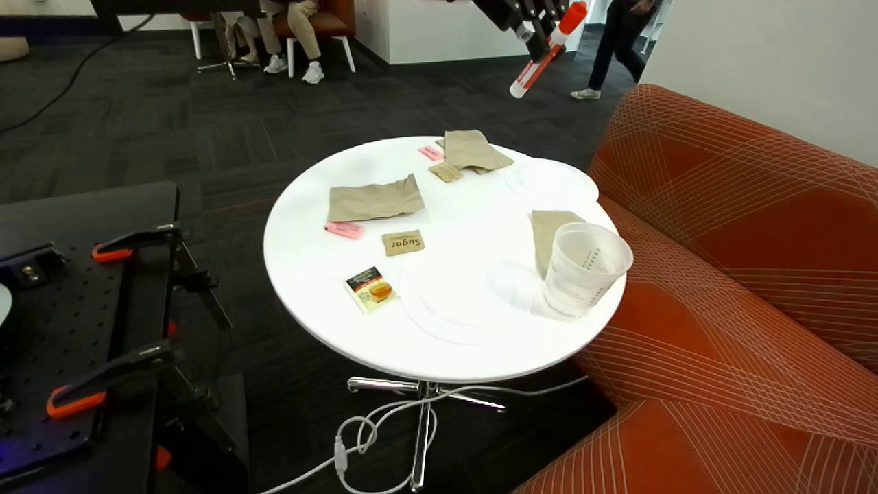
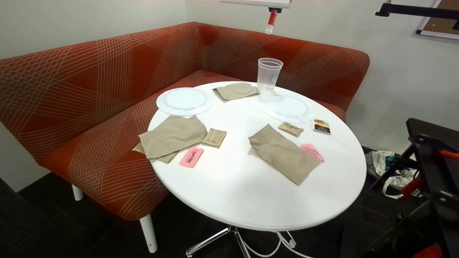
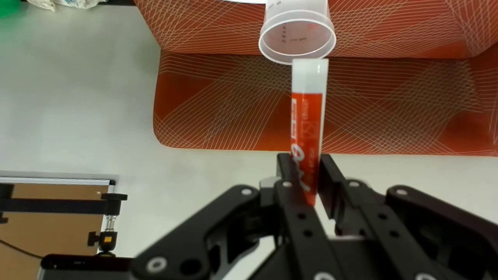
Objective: Put the red marker inside the clear cup
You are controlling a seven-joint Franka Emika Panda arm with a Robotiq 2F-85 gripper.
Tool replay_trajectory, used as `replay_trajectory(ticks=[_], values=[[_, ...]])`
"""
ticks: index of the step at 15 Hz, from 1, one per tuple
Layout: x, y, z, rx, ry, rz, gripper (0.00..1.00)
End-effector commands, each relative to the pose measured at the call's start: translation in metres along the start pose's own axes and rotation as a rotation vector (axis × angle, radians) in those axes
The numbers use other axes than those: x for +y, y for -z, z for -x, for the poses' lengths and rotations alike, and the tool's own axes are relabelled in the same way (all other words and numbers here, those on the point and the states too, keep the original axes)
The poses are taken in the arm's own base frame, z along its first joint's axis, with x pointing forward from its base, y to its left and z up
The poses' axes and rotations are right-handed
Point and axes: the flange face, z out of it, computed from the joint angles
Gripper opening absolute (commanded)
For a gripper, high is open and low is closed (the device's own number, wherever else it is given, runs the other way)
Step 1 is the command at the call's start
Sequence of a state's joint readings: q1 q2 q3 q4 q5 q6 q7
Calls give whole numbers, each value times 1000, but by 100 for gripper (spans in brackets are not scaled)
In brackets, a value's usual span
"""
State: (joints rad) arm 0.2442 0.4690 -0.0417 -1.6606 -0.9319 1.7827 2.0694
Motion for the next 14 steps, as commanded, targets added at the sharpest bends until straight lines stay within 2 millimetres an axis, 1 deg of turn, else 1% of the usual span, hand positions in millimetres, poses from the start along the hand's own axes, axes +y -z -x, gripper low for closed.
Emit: replay_trajectory(ticks=[1,5,9,14], values=[[-3,-9,-6,122,-42,1,5],[-5,-34,-10,275,-38,-4,5],[-10,-63,4,350,-10,-1,5],[-14,-98,22,411,-60,23,5]])
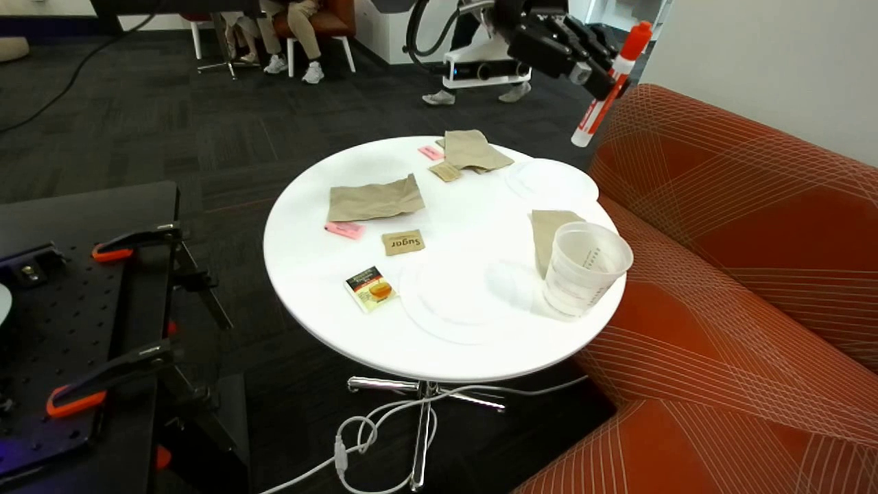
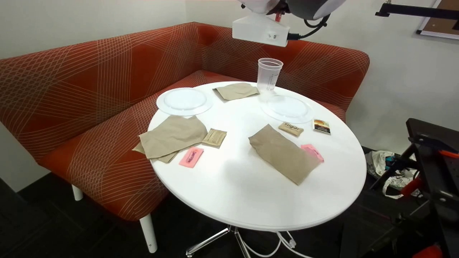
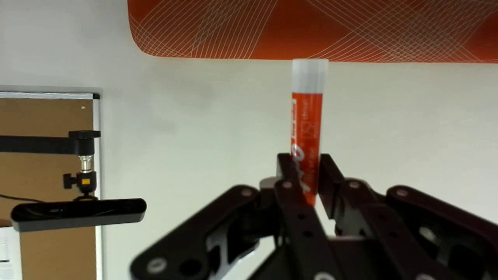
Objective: Put the red marker inside the clear cup
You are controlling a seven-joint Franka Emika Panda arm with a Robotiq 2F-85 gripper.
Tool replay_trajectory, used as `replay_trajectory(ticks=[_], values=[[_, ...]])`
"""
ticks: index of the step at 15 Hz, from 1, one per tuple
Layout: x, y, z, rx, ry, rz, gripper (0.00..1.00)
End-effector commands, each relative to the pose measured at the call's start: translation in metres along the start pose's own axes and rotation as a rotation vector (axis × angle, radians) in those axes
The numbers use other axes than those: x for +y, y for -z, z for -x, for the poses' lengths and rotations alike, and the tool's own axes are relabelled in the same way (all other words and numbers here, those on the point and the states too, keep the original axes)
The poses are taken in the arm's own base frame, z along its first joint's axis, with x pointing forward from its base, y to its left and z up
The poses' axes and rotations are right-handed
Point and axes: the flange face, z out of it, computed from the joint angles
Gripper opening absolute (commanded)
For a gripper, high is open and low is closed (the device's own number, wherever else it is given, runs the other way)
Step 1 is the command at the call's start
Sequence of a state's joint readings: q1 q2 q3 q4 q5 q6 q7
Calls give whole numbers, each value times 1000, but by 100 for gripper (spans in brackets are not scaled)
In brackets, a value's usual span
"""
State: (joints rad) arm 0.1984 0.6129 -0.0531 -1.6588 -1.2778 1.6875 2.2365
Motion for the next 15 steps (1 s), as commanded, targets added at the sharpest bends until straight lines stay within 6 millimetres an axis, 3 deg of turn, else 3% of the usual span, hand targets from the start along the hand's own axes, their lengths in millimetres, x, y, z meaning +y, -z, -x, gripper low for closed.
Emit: replay_trajectory(ticks=[1,11,15], values=[[-5,-16,10,51,-54,39,5],[0,-34,53,41,-43,63,5],[-1,-49,56,27,-49,100,5]])
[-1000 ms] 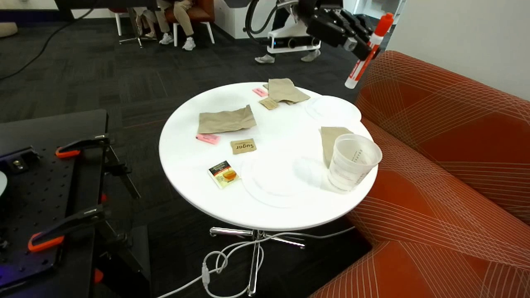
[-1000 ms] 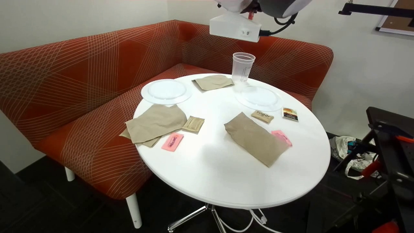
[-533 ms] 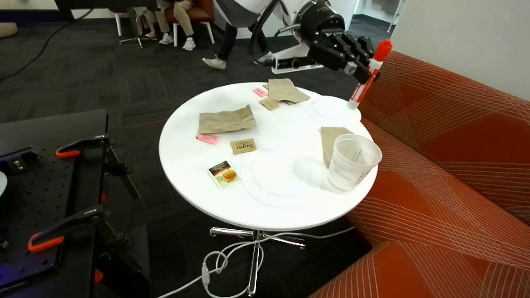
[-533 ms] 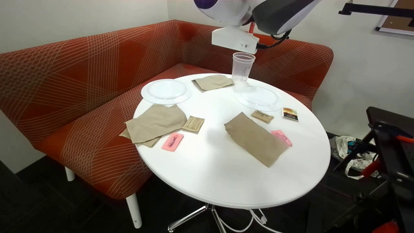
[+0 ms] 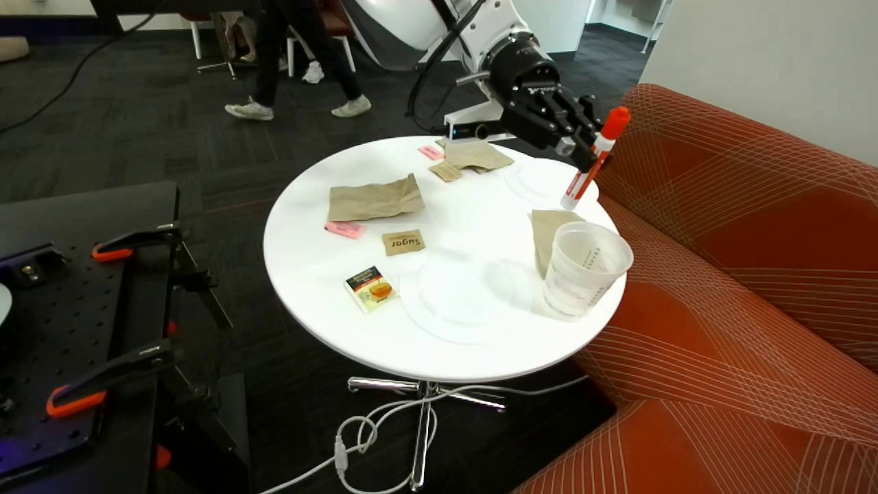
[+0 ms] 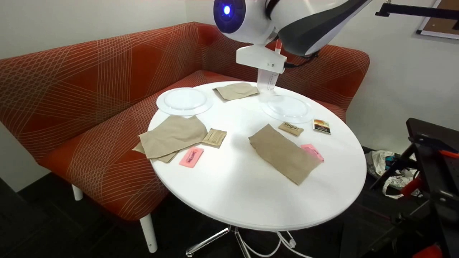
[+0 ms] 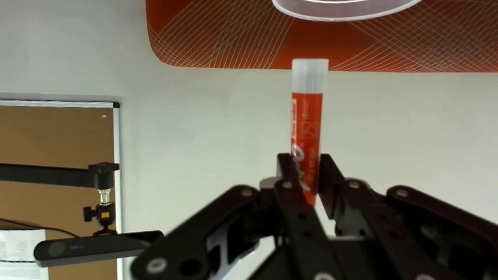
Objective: Put the red marker inside the clear cup
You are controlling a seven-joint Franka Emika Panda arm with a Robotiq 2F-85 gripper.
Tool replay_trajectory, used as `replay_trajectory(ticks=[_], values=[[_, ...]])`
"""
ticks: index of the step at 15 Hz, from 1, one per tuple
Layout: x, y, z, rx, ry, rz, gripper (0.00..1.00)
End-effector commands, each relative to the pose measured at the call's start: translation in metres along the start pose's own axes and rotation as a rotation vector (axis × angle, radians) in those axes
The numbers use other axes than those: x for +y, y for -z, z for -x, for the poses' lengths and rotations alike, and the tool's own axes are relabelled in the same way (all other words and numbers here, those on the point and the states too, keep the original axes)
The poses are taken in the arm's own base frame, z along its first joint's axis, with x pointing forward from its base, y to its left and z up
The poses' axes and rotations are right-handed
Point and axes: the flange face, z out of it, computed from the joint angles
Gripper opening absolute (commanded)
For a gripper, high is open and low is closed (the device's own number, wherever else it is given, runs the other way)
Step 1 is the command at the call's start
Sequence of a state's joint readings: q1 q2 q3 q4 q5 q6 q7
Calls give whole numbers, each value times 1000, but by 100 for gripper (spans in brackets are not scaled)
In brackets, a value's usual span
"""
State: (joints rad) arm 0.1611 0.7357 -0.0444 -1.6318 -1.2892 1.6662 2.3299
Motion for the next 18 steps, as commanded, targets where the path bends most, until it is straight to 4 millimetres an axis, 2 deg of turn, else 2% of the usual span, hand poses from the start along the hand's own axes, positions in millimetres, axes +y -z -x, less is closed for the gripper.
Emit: replay_trajectory(ticks=[1,8,14,18], values=[[-6,-14,-4,-8,-41,47,5],[-21,-39,-11,-50,-70,85,5],[-37,-41,-7,-60,-56,84,5],[-43,-45,4,-74,-25,96,5]])
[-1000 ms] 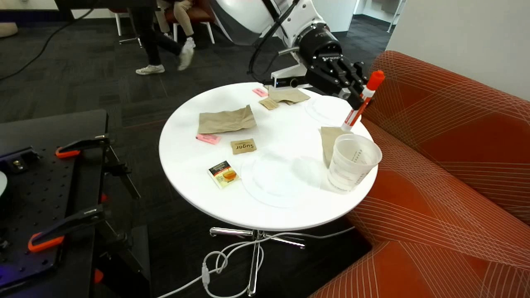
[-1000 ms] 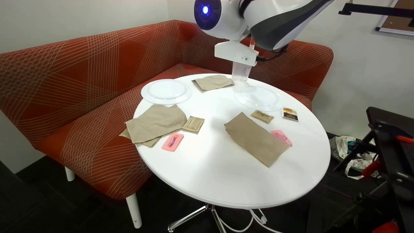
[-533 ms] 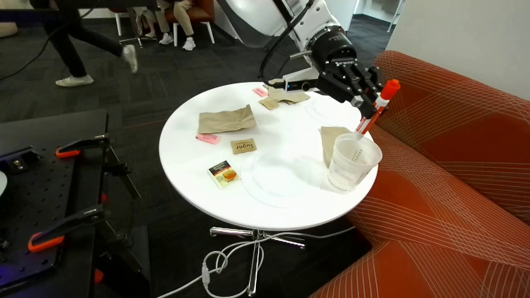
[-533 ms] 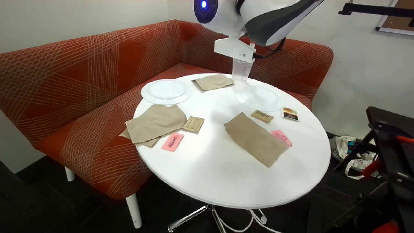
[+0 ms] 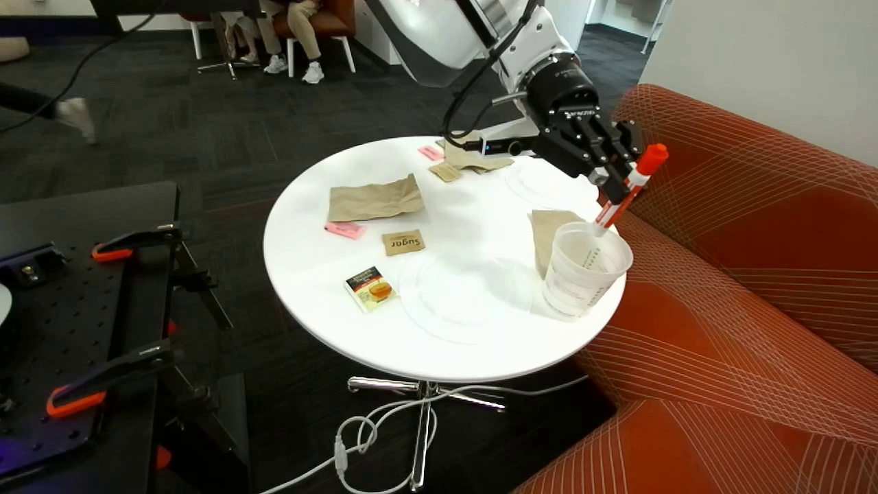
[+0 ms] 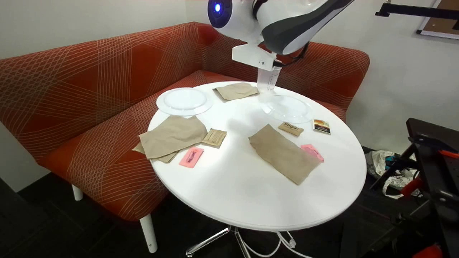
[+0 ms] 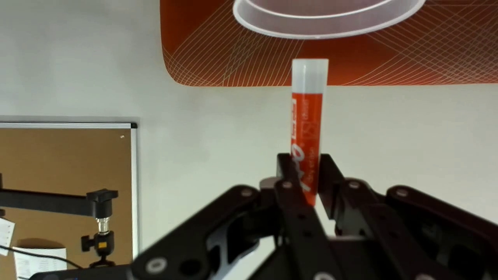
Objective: Put the red marker inside the clear cup
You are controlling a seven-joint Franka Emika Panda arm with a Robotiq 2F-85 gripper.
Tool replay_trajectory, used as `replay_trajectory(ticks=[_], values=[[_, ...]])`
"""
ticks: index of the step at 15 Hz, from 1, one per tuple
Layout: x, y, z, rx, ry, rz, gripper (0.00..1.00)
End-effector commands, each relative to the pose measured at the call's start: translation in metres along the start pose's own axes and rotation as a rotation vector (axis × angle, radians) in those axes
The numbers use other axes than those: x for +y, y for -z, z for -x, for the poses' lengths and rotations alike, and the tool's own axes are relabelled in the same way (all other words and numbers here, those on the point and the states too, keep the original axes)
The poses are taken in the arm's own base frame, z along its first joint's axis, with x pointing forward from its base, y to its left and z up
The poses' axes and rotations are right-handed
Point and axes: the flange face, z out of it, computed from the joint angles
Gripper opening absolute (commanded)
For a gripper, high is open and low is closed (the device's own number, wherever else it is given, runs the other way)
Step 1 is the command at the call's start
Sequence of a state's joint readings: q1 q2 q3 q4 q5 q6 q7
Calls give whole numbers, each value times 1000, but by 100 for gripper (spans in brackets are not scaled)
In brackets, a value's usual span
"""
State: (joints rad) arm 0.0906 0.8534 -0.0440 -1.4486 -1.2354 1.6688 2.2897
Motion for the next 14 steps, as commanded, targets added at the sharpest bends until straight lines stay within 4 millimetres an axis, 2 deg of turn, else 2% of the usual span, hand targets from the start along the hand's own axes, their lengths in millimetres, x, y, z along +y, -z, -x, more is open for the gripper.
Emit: replay_trajectory(ticks=[1,6,9,10,12,14], values=[[-11,-3,7,-29,30,23,5],[-8,-8,33,-51,68,48,5],[-9,-9,41,-45,84,59,5],[-9,-10,42,-40,82,62,44],[-11,-10,41,-36,75,65,52],[-13,-9,38,-36,67,66,68]])
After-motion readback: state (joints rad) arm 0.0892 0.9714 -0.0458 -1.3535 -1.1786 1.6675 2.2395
